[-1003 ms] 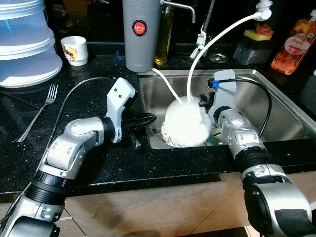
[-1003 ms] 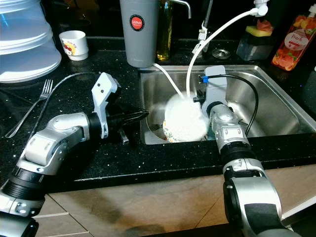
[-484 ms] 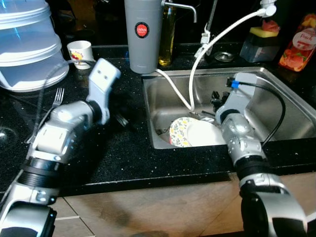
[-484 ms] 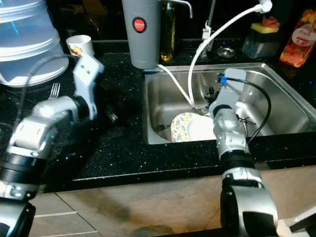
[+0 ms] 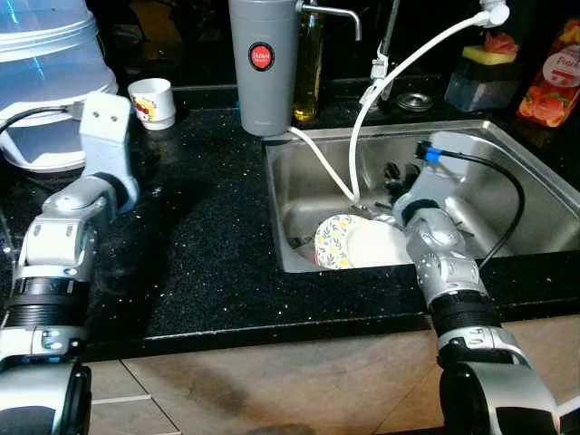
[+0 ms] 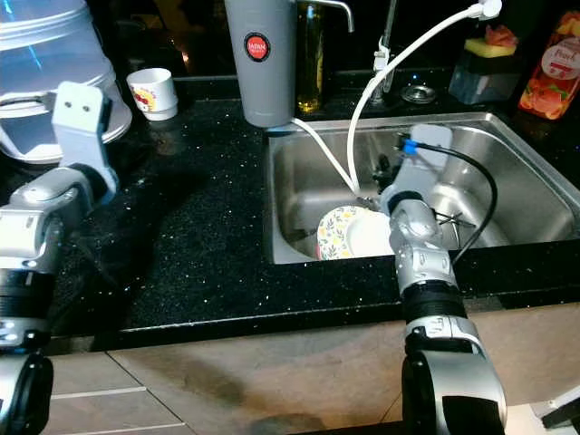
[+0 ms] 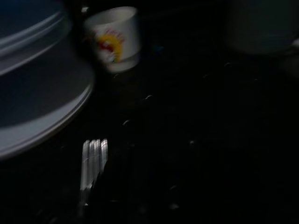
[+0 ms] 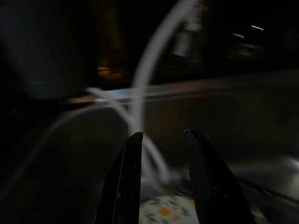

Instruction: Kitchen organization

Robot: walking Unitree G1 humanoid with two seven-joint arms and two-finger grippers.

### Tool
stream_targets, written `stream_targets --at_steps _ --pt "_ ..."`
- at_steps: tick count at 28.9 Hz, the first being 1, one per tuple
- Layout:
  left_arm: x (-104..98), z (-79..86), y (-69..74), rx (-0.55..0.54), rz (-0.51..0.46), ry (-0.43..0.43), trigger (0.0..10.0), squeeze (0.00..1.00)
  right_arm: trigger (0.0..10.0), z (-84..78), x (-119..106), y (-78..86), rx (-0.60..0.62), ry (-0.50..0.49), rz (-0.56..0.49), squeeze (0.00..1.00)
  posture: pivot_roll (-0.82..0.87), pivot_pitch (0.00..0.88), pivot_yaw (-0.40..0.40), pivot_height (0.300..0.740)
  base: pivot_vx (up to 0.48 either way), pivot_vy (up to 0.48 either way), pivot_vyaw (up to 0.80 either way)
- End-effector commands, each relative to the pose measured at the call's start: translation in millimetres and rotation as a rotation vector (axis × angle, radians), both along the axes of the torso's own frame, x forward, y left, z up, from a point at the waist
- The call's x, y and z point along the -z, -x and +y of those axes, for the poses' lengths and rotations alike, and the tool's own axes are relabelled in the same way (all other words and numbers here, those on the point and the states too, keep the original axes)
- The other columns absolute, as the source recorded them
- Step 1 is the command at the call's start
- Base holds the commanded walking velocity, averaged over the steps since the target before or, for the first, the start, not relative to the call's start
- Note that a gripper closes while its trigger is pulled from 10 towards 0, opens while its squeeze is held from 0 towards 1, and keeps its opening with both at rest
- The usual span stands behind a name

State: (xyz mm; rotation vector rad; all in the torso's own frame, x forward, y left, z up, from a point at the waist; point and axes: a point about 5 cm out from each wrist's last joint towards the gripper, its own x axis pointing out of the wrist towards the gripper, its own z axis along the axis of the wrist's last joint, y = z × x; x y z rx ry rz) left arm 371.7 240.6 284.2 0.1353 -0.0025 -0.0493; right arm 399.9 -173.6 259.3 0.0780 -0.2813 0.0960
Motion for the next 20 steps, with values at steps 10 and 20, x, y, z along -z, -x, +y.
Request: stream_targets --at_steps 10,20 --pt "22 48.2 -0.4 -0.269 0.194 0.033 10.0 1.0 10.0 46.4 -26 10.3 -0.317 0.105 -0.054 0.0 0.07 0.14 0.066 0.74 0.0 0.0 0.0" --pt "38 47.4 -1.7 -0.252 0.302 0.198 10.0 0.0 10.0 48.6 -28 17.1 -0.372 0.179 -0.048 0.0 0.07 0.139 0.064 0.74 0.0 0.0 0.0"
